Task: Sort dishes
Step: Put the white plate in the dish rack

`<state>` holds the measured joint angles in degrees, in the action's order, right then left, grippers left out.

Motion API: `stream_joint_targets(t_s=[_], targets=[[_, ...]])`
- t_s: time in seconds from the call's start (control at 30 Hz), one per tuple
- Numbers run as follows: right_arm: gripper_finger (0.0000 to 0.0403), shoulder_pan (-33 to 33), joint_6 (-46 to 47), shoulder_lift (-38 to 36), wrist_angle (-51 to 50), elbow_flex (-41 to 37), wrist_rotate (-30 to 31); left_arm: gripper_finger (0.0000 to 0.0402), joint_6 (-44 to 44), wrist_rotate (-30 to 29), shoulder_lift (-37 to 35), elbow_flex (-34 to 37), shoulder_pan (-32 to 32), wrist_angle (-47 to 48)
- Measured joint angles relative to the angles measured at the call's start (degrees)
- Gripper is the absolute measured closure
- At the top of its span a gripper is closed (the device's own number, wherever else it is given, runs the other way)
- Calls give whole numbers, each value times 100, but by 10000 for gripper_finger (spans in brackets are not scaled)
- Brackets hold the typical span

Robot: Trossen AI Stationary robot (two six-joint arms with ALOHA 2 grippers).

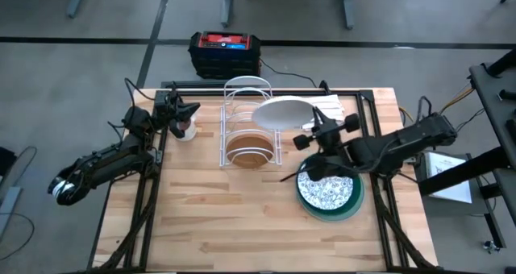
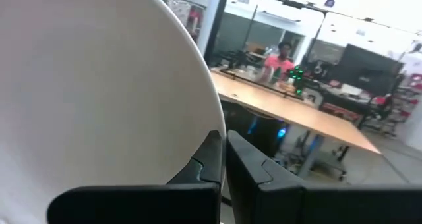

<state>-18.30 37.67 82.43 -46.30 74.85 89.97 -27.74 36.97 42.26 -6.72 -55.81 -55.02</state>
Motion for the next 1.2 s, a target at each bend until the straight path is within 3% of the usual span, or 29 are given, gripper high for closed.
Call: stream_joint_targets(t_s=[0.63,1.2], targets=[[403,659,-379,1401,29,442,-52,401,26,-13,2,0,1,-2],[403,764,-631,1718,54,610,-358,401,131,-47,2,0,0,0]])
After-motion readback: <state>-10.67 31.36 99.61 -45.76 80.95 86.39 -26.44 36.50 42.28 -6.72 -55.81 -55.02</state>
